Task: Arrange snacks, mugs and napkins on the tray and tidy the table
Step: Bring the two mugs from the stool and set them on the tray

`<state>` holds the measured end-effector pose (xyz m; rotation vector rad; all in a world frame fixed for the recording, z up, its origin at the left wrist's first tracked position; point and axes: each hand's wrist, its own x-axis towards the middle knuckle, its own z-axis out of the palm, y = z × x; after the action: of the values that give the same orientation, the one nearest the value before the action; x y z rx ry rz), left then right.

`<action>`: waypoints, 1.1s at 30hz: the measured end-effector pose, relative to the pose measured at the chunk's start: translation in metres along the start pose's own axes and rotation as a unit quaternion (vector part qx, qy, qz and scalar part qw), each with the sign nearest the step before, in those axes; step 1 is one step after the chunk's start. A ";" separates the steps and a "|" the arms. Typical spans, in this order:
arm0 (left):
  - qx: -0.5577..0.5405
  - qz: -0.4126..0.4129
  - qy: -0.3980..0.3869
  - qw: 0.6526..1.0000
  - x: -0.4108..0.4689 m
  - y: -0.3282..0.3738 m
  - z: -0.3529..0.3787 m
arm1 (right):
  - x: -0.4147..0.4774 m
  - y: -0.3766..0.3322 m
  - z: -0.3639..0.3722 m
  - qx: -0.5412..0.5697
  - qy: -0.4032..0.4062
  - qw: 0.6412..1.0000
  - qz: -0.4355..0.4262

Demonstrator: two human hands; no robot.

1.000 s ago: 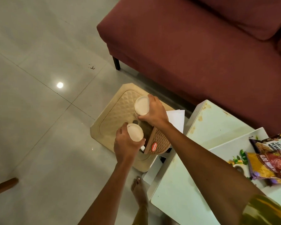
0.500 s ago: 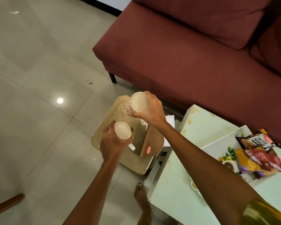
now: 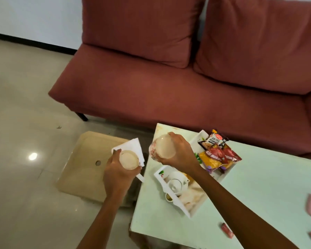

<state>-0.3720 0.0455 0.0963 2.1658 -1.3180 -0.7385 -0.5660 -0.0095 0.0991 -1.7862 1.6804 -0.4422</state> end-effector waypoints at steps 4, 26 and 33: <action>-0.001 0.009 -0.021 1.000 -0.033 0.029 0.047 | -0.040 0.073 -0.032 -0.004 0.001 1.000 0.028; 0.040 0.020 -0.081 0.996 -0.071 0.020 0.212 | -0.029 0.279 -0.007 -0.269 -0.288 0.907 -0.147; 0.027 -0.031 -0.050 0.998 -0.063 0.027 0.230 | -0.034 0.286 -0.008 -0.270 -0.289 0.905 -0.155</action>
<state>-0.5673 0.0612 -0.0418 2.2475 -1.3397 -0.8543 -0.7933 0.0273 -0.0745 -2.2946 1.1527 0.4530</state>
